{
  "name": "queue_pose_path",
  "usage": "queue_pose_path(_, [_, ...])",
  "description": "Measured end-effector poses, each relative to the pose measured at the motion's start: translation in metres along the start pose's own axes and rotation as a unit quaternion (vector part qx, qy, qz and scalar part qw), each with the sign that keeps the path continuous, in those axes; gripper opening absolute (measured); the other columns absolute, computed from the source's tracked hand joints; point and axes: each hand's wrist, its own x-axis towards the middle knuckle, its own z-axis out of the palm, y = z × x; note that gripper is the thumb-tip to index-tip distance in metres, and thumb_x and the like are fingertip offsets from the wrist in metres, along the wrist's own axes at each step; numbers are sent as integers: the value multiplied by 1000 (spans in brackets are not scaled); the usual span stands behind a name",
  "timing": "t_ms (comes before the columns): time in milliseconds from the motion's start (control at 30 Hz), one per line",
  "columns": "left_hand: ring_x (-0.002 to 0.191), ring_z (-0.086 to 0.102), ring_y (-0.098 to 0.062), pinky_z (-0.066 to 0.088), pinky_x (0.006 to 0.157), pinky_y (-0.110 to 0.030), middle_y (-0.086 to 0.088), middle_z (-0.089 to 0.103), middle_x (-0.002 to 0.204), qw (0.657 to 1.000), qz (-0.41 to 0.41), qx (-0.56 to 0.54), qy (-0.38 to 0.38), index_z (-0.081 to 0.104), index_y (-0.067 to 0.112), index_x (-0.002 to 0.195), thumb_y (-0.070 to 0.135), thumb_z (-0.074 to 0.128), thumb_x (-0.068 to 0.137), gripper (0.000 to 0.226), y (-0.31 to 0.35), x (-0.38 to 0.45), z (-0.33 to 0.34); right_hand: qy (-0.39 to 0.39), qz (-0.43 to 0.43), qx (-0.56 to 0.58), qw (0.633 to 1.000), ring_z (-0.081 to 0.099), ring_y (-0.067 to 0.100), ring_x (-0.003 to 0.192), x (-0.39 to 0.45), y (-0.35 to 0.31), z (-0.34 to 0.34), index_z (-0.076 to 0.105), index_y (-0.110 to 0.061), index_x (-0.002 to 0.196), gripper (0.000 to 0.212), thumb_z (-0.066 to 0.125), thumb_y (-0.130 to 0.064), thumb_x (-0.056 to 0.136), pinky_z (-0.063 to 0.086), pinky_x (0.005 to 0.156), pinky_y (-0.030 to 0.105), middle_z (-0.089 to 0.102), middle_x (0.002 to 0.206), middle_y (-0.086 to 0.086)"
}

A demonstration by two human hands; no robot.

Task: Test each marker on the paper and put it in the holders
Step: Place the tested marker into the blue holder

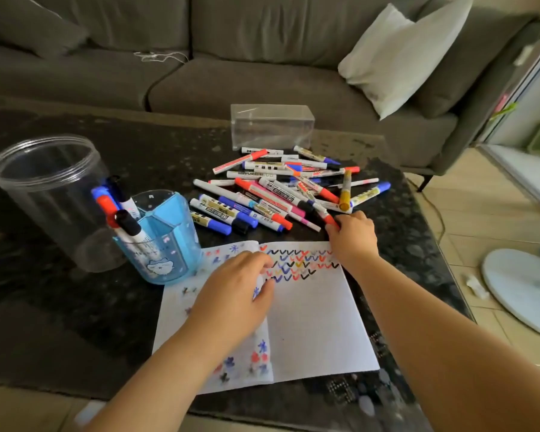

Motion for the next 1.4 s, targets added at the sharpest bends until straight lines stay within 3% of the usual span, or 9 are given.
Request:
queue_pose_path(267, [91, 51, 6, 41, 76, -5, 26, 51, 96, 996, -41, -76, 7, 48, 39, 102, 27, 57, 89, 20, -11, -25, -11, 66, 8, 126, 990, 58, 18, 71, -37, 20, -40, 66, -14, 108, 26, 54, -33, 94, 48, 61, 31, 64, 90, 4])
queue_pose_path(467, [88, 54, 4, 41, 73, -3, 22, 56, 90, 990, -44, -133, 17, 54, 35, 101, 25, 60, 88, 17, 18, -39, -21, 113, -75, 288, 948, 56, 11, 68, -123, 35, -93, 62, -25, 81, 7, 66, -25, 86, 41, 57, 11, 61, 80, -5])
queue_pose_path(567, [87, 53, 9, 40, 71, -1, 23, 57, 90, 984, -44, -171, 10, 55, 37, 99, 28, 58, 90, 13, 42, -46, -29, -15, -78, 378, 922, 65, 22, 84, -157, 28, -104, 58, -15, 91, 24, 48, -37, 91, 55, 78, 28, 66, 91, 6])
queue_pose_path(667, [93, 53, 11, 40, 70, -3, 26, 58, 98, 965, -83, -245, -35, 58, 41, 99, 38, 50, 92, 11, 64, -54, -38, -187, -46, 531, 825, 67, 18, 69, -195, 11, -112, 55, -16, 102, 37, 37, -45, 86, 57, 71, 33, 64, 77, 5])
queue_pose_path(867, [112, 59, -31, 42, 103, -43, -10, 69, 108, 783, -166, -578, -156, 73, 24, 98, 45, 48, 79, 38, 78, -85, -47, -352, 49, 681, 640, 30, 8, 41, -243, -19, -111, 58, -2, 85, 42, 44, -42, 86, 24, 35, 17, 42, 58, 4])
queue_pose_path(1033, [67, 68, -14, 53, 58, -27, -16, 72, 96, 686, -188, -695, -108, 63, 7, 85, 31, 50, 80, 28, 73, -102, -57, -432, 53, 725, 534, 33, 7, 43, -259, -27, -113, 63, 1, 83, 36, 46, -31, 86, 28, 34, 14, 45, 60, 7])
queue_pose_path(1167, [82, 71, -20, 50, 72, -33, -15, 73, 94, 699, -210, -681, -61, 62, 7, 88, 31, 54, 79, 27, 72, -106, -57, -396, 11, 668, 630, 25, 4, 44, -265, -30, -109, 61, -3, 90, 33, 39, -27, 98, 23, 35, 13, 39, 54, -2])
queue_pose_path(1300, [83, 71, -20, 52, 77, -32, -11, 74, 90, 722, -247, -646, -12, 63, 4, 92, 23, 50, 91, 23, 75, -103, -55, -231, -111, 460, 850, 32, 6, 42, -266, -31, -101, 48, -13, 65, 39, 38, -26, 101, 30, 46, 22, 42, 46, -8])
queue_pose_path(1400, [91, 69, -20, 52, 86, -32, -9, 74, 87, 720, -280, -635, 19, 64, 3, 94, 21, 52, 93, 22, 79, -101, -48, -131, -171, 333, 918, 40, 7, 48, -266, -30, -94, 48, -19, 68, 33, 42, -28, 99, 32, 50, 17, 48, 54, -7])
